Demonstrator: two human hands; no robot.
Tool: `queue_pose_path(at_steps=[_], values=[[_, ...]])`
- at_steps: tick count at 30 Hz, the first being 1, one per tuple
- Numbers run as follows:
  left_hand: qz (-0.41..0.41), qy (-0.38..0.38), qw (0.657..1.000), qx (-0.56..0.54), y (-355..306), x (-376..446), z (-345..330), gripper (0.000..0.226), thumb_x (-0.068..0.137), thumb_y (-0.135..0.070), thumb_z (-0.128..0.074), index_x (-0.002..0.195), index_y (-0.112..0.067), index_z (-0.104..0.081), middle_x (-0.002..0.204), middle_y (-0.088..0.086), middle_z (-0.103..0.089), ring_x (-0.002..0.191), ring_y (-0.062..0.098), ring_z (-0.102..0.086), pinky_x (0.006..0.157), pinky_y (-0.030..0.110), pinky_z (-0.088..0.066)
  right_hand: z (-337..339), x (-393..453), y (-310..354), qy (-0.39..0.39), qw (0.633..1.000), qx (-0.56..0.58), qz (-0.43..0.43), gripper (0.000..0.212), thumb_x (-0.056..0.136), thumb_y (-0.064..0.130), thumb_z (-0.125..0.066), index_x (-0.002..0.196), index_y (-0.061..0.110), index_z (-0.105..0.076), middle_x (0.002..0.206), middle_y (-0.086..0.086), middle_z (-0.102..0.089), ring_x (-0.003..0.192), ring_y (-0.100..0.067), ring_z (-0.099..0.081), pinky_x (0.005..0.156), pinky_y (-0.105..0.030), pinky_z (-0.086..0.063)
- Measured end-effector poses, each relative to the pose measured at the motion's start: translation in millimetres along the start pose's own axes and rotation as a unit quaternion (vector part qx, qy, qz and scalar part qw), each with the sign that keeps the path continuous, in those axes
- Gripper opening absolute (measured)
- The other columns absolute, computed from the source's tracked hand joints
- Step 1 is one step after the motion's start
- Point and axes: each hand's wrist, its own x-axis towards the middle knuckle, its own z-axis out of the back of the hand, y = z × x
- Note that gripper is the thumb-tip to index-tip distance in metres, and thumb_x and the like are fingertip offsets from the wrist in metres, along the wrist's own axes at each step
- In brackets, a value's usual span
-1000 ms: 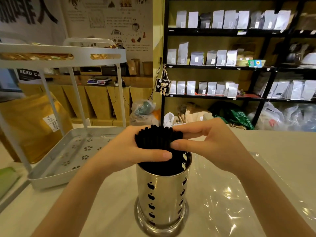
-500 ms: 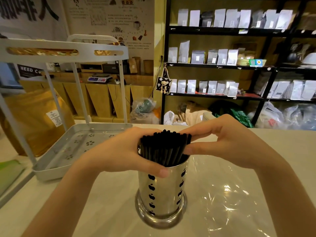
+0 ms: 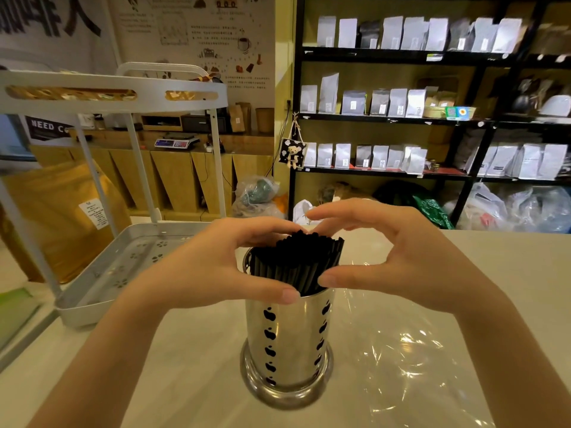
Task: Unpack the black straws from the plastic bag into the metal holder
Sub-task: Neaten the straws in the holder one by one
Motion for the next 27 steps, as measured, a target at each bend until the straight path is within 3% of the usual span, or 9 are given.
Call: queue_pose_path(at_steps=[7, 10, 14, 19, 27], values=[[-0.030, -0.027, 0.998, 0.050, -7.9, -1.1, -3.6, 0.049, 0.059, -0.048, -0.067, 0.107, -0.047, -0.056, 0.109, -0.027, -0.062, 0.103, -0.009, -0.055, 0.086, 0.002, -0.039, -3.9, -0.8, -1.1, -0.037, 0.999, -0.030, 0.028, 0.031, 0.069, 0.016, -0.077, 0.094, 0.034, -0.069, 0.087, 0.026, -0.067, 0.090, 0.007, -0.062, 0.079, -0.005, -0.044], [-0.030, -0.029, 0.997, 0.063, -8.9, -1.1, -5.1, 0.050, 0.059, -0.050, -0.065, 0.108, -0.044, -0.056, 0.107, -0.024, -0.064, 0.104, -0.008, -0.055, 0.088, 0.006, -0.042, -4.3, -1.0, -0.7, -0.047, 0.998, -0.031, 0.031, 0.028, 0.069, 0.020, -0.076, 0.093, 0.033, -0.069, 0.086, 0.022, -0.068, 0.088, 0.004, -0.063, 0.078, -0.010, -0.047], [-0.024, -0.049, 0.997, 0.059, -8.1, -2.4, -3.9, 0.056, 0.058, -0.049, -0.066, 0.112, -0.044, -0.054, 0.106, -0.023, -0.067, 0.103, -0.011, -0.055, 0.089, 0.003, -0.038, -4.7, -1.7, 2.6, -0.044, 0.997, -0.039, 0.058, 0.035, 0.064, 0.033, -0.079, 0.098, 0.030, -0.068, 0.099, 0.013, -0.069, 0.100, -0.007, -0.061, 0.085, -0.026, -0.050], [-0.022, -0.044, 0.996, 0.070, -8.5, -4.6, -1.9, 0.055, 0.058, -0.048, -0.067, 0.112, -0.045, -0.054, 0.106, -0.026, -0.065, 0.103, -0.012, -0.054, 0.089, 0.003, -0.038, -13.1, -0.6, 2.7, -0.060, 0.988, -0.078, 0.120, 0.025, 0.068, 0.028, -0.075, 0.093, 0.025, -0.071, 0.105, 0.006, -0.067, 0.103, -0.010, -0.057, 0.086, -0.033, -0.048], [-0.040, -0.052, 0.995, 0.076, -13.1, -7.8, -1.5, 0.046, 0.059, -0.051, -0.063, 0.105, -0.046, -0.058, 0.104, -0.026, -0.065, 0.100, -0.010, -0.056, 0.087, 0.005, -0.041, -14.0, 0.8, 1.5, -0.089, 0.986, -0.052, 0.133, 0.022, 0.072, 0.020, -0.071, 0.094, 0.022, -0.070, 0.094, 0.009, -0.069, 0.093, -0.008, -0.061, 0.082, -0.026, -0.051]])
